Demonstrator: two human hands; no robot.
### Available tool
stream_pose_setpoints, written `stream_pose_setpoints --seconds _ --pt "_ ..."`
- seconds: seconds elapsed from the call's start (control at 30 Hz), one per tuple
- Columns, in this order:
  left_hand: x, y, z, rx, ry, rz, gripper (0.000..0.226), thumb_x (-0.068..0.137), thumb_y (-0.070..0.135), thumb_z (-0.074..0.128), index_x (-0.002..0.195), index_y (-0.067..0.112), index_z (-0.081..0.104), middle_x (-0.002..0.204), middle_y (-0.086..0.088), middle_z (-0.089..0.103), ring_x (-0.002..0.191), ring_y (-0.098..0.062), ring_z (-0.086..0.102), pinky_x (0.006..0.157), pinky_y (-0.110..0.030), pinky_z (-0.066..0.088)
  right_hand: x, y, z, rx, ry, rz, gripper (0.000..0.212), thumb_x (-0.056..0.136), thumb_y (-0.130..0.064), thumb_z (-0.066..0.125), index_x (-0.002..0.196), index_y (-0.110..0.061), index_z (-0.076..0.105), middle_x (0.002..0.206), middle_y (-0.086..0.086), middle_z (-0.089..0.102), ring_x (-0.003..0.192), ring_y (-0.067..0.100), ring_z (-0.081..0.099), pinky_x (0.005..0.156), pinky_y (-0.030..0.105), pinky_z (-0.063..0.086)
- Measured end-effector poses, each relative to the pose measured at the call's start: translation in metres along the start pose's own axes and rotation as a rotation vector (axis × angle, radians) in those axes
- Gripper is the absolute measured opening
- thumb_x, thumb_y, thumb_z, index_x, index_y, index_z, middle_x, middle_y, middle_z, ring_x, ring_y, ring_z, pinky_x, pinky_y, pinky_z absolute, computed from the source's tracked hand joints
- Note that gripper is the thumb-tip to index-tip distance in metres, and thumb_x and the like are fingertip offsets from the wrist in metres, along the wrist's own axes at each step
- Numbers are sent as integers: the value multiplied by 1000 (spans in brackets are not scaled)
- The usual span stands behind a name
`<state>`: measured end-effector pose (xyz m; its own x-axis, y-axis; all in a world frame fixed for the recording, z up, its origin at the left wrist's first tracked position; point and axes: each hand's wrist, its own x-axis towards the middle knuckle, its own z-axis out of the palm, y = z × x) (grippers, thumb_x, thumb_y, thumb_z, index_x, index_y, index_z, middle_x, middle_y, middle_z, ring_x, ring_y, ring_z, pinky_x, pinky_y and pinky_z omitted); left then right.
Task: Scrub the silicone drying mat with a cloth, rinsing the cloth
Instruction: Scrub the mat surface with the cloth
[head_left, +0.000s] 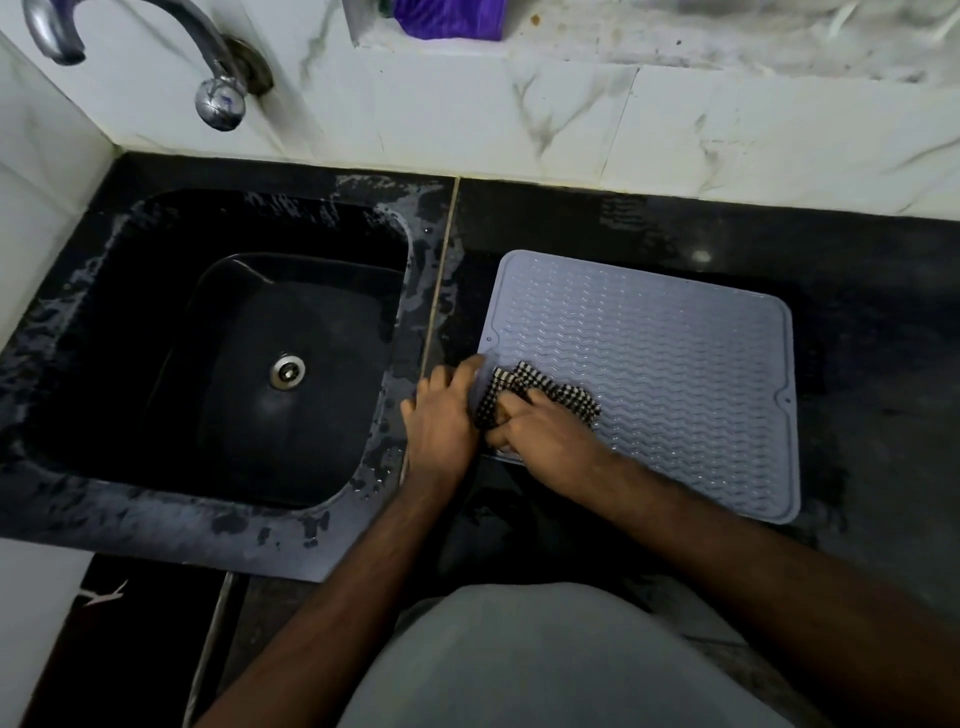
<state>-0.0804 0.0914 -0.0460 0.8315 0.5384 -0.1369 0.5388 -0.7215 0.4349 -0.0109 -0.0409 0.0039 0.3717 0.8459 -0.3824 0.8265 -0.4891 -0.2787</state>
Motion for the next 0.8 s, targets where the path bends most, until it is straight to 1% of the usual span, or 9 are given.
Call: stream_pose_setpoints --seconds 0.17,0.23,0.3,0.4,0.5,0.63,0.7,0.73,0.8 --pt "-10 0 18 243 15 93 64 97 30 57 153 44 29 126 -5 42 115 -26 47 93 -45 41 -12 20 8 35 -2 -13 37 102 -23 47 128 -46 62 113 -4 42 102 21 42 87 43 47" --pt "-14 1 24 324 26 90 69 99 29 52 157 42 18 128 -7 40 114 -26 44 92 -44 42 -19 27 13 48 4 -3 38 103 -25 49 130 -51 57 111 -5 40 101 19 42 85 42 47" --pt "-12 4 27 341 47 77 67 100 24 48 158 39 17 127 -8 40 113 -27 44 91 -45 44 -28 35 17 61 15 -9 44 102 -23 51 132 -56 53 110 -7 40 100 17 41 83 38 45" --pt "-13 9 27 392 102 83 66 98 17 49 157 35 25 120 -9 44 105 -27 47 85 -45 46 -40 46 21 68 42 -6 50 99 -21 52 132 -58 50 108 -11 39 97 13 38 76 33 37" --pt "-12 10 27 429 121 98 66 97 14 47 157 31 29 118 -10 45 103 -27 47 84 -45 47 -50 59 25 49 67 1 48 98 -22 55 131 -58 51 105 -14 39 97 11 39 74 32 37" --pt "-9 12 23 397 55 59 62 100 16 41 158 34 26 123 -10 42 111 -29 43 92 -48 42 -59 69 25 86 57 13 39 98 -32 58 128 -56 56 106 -12 43 101 14 42 81 36 42" --pt "-5 18 19 334 38 19 57 100 17 42 154 31 35 125 -10 42 114 -30 42 94 -49 39 -62 66 24 67 100 2 37 94 -37 62 127 -52 59 107 -11 44 104 15 41 84 36 41" --pt "-4 22 18 303 42 30 51 99 17 43 149 25 44 127 -10 43 113 -31 43 93 -49 39 -63 65 25 26 139 -15 39 90 -39 66 128 -49 59 112 -8 45 111 17 42 88 38 40" --pt "-5 30 18 193 53 144 37 102 21 43 136 14 56 134 -11 45 116 -31 45 92 -47 40 -63 66 33 -69 160 -40 54 85 -43 70 135 -44 50 140 3 40 136 28 34 104 47 35"
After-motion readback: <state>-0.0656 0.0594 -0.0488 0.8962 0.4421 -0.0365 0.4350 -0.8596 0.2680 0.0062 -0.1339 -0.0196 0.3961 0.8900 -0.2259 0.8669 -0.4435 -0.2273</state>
